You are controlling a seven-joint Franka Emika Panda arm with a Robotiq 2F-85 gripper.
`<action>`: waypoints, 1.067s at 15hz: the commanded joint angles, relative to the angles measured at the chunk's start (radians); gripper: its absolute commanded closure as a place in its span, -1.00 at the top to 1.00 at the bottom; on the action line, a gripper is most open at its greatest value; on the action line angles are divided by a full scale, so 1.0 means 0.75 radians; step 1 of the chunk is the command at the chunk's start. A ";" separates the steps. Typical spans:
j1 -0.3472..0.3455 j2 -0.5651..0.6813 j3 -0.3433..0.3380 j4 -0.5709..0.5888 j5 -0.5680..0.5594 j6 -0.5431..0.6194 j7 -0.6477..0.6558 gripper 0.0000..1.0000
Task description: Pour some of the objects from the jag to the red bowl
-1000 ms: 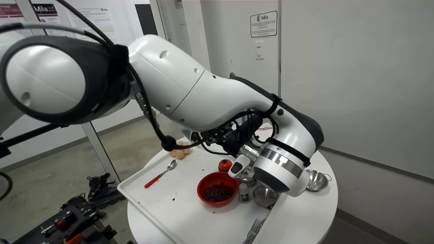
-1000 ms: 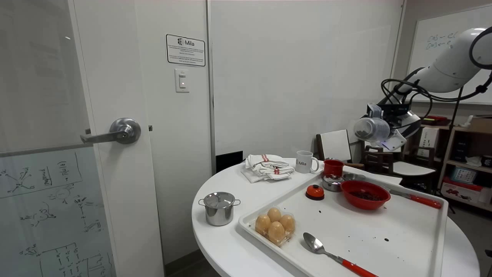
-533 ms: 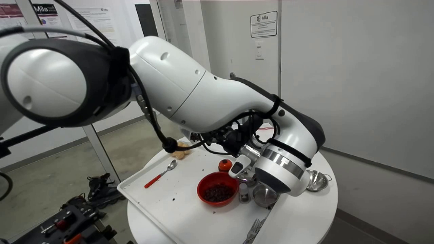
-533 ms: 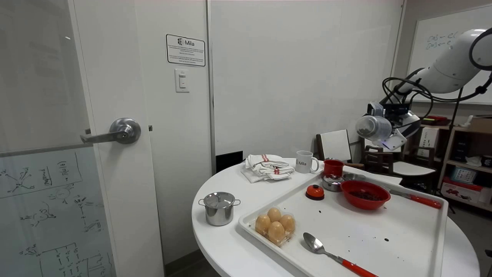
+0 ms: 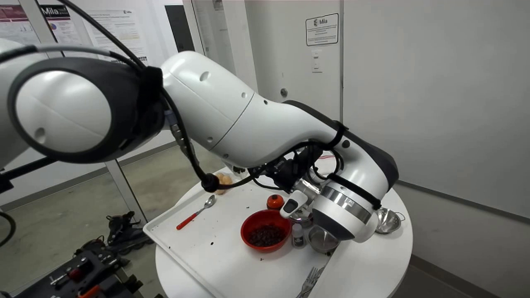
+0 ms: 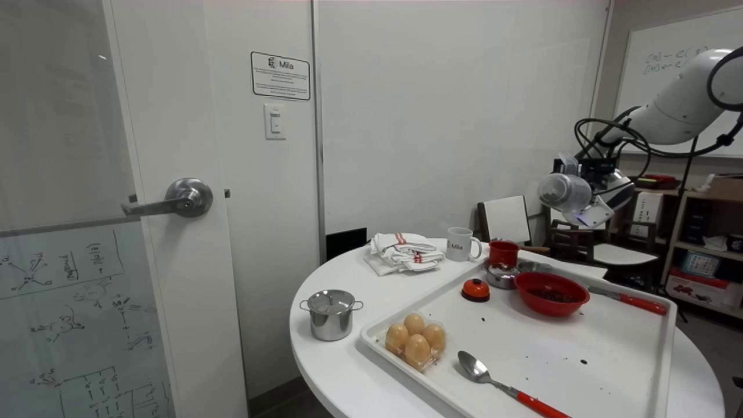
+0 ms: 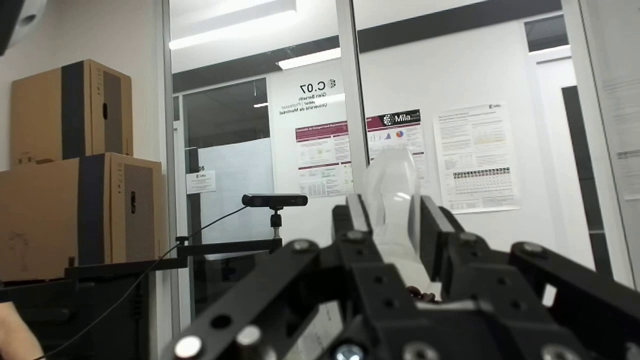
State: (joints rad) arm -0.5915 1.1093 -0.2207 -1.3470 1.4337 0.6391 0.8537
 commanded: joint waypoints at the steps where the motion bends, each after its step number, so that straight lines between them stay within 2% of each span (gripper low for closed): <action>1: -0.023 0.046 0.025 0.067 0.053 -0.042 0.082 -0.79; 8: -0.019 0.043 0.023 0.062 0.062 -0.023 0.094 -0.79; 16: 0.086 -0.028 -0.059 0.033 -0.059 0.127 0.003 -0.79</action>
State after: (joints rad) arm -0.5647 1.1180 -0.2342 -1.3203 1.4324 0.6912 0.8841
